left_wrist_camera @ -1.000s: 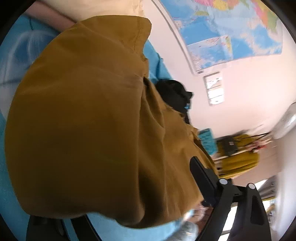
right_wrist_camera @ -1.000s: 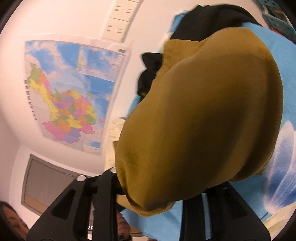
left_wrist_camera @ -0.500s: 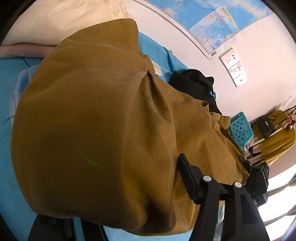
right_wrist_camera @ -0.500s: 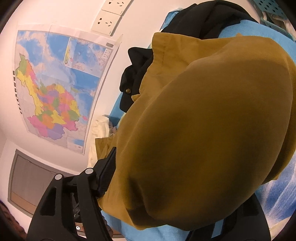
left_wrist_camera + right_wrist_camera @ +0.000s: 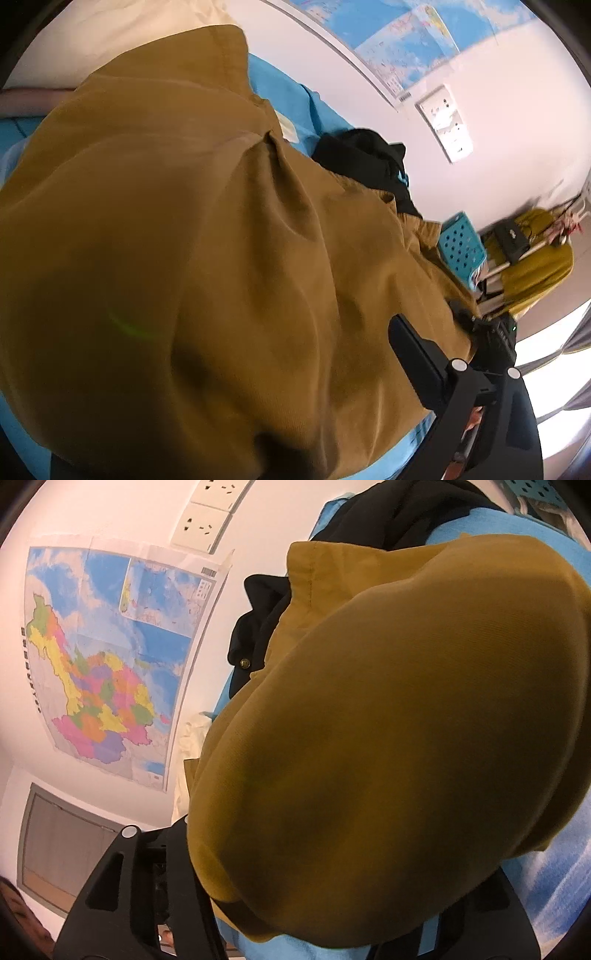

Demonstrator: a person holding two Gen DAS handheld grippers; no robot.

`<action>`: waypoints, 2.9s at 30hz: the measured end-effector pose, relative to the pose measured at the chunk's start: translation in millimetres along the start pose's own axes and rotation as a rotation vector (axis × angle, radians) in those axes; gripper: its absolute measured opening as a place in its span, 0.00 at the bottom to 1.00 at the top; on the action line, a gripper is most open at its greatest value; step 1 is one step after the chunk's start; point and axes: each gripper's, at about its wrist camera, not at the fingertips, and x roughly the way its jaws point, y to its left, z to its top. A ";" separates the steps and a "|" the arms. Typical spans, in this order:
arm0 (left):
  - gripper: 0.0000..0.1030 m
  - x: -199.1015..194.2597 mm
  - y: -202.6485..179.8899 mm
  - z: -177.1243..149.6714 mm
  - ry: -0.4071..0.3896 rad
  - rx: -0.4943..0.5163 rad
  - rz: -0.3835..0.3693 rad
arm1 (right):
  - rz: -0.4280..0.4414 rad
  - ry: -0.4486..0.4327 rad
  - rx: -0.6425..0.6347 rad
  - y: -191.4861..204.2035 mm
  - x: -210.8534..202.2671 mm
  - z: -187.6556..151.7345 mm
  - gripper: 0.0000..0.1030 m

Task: Fold large clothes
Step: 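Lift the folded jacket with both grippers and carry it toward the clothes stack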

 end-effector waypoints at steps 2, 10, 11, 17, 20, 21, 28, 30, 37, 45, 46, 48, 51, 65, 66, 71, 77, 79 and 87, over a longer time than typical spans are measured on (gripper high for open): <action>0.80 -1.2 1.7 1.6 -0.006 -0.016 0.004 | 0.014 0.005 -0.021 4.6 -1.9 0.6 0.31; 0.26 -37.9 -11.5 17.7 -0.038 0.027 -0.039 | 0.149 -0.014 -0.116 56.5 -28.4 3.7 0.19; 0.25 -45.6 -19.8 20.2 -0.047 0.055 -0.048 | 0.161 -0.019 -0.133 64.2 -32.5 3.9 0.19; 0.25 -95.0 -57.6 46.1 -0.106 0.168 -0.107 | 0.245 -0.044 -0.256 126.8 -55.7 12.7 0.19; 0.25 -123.9 -74.3 61.4 -0.161 0.229 -0.111 | 0.299 -0.062 -0.332 165.7 -58.9 19.8 0.19; 0.25 -140.3 -79.6 72.1 -0.196 0.246 -0.115 | 0.325 -0.068 -0.356 180.9 -56.2 23.5 0.19; 0.25 -221.7 -91.7 133.3 -0.437 0.331 0.014 | 0.484 -0.036 -0.465 283.7 20.2 49.3 0.19; 0.25 -242.4 -79.3 156.5 -0.499 0.320 0.063 | 0.518 -0.033 -0.490 310.2 53.0 53.2 0.18; 0.25 -285.8 -3.0 235.6 -0.669 0.257 0.306 | 0.593 0.056 -0.532 387.6 199.1 39.2 0.18; 0.28 -262.9 184.7 250.4 -0.674 0.032 0.490 | 0.398 0.403 -0.485 330.2 372.2 -57.7 0.19; 0.29 -245.8 219.3 246.3 -0.614 -0.037 0.506 | 0.366 0.436 -0.465 319.1 384.1 -65.3 0.20; 0.33 -228.5 256.0 235.4 -0.574 -0.109 0.520 | 0.349 0.491 -0.421 295.9 399.1 -76.6 0.25; 0.40 -228.5 274.4 222.1 -0.593 -0.148 0.459 | 0.348 0.498 -0.418 291.8 386.4 -72.3 0.48; 0.70 -241.4 266.3 212.8 -0.570 -0.186 0.502 | 0.131 0.277 -0.692 268.2 306.1 -37.1 0.83; 0.70 -240.5 265.3 213.2 -0.565 -0.182 0.510 | 0.142 0.278 -0.720 274.7 312.6 -36.8 0.82; 0.70 -240.6 262.3 211.8 -0.551 -0.195 0.528 | 0.238 0.301 -0.851 315.6 299.1 -55.5 0.14; 0.72 -244.0 245.7 201.4 -0.528 -0.145 0.679 | 0.093 0.345 -0.905 314.2 289.3 -47.9 0.10; 0.72 -246.9 235.9 192.7 -0.554 -0.139 0.771 | -0.044 0.422 -0.879 296.4 313.0 -50.8 0.22; 0.72 -279.0 183.8 137.0 -0.747 -0.081 0.881 | -0.015 0.180 -0.883 319.4 257.4 -34.8 0.47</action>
